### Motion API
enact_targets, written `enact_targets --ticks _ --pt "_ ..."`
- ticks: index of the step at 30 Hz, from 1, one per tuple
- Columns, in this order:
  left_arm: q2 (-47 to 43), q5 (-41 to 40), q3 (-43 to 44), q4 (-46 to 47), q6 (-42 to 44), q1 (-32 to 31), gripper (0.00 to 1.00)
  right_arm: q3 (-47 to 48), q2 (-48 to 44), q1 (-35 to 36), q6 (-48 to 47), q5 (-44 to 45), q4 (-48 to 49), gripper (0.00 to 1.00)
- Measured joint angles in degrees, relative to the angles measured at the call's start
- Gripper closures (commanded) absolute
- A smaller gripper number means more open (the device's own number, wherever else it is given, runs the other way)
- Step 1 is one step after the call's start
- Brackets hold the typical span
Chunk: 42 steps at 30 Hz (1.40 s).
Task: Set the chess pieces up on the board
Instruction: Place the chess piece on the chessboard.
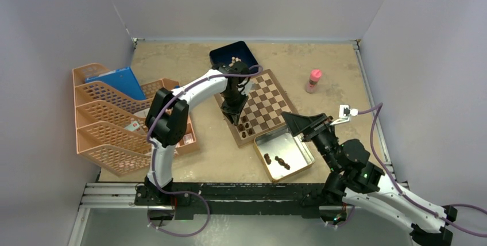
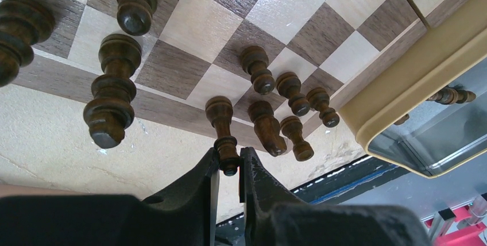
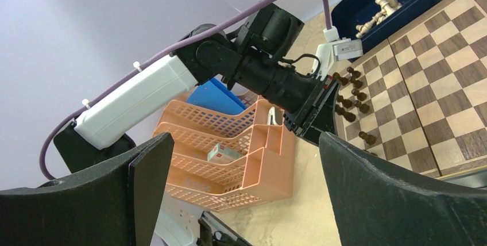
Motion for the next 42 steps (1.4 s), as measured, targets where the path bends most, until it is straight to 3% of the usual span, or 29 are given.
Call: enact_targets --ticks 18,33,42 --pt "0.3 -0.8 1.0 -0.2 0.0 -0.7 0.77 0.0 -0.3 0.0 0.0 0.0 -0.1 0.01" --pt "0.1 -2.6 1.3 0.3 -0.2 -1.1 0.69 0.0 -0.2 0.0 0.0 0.0 -0.1 0.01" --pt "-5.3 -5.0 0.3 2.6 -0.3 -1.1 0.69 0.0 -0.1 0.0 0.0 0.0 -0.1 0.01"
